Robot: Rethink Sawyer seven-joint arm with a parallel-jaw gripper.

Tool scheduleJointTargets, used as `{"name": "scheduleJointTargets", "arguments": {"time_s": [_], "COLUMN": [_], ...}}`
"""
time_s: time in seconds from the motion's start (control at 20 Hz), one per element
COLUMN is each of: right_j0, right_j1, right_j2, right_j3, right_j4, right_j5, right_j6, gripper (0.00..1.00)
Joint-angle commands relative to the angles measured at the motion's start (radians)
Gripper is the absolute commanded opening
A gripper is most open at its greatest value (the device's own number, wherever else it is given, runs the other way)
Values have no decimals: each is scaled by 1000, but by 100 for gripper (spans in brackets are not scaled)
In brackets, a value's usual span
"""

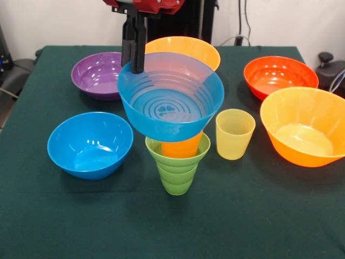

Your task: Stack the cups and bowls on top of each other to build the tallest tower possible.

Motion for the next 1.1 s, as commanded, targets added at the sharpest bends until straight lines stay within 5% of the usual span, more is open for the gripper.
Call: {"name": "scheduleJointTargets", "arguments": {"time_s": [0.05,1.1], "right_j0": [18,53], "right_j1": [11,23], "right_j2": [80,60], "right_j3": [134,166], "right_j4": [21,43], "right_j5": [-77,-152], "right_j6": [168,181], "gripper": [0,0]}}
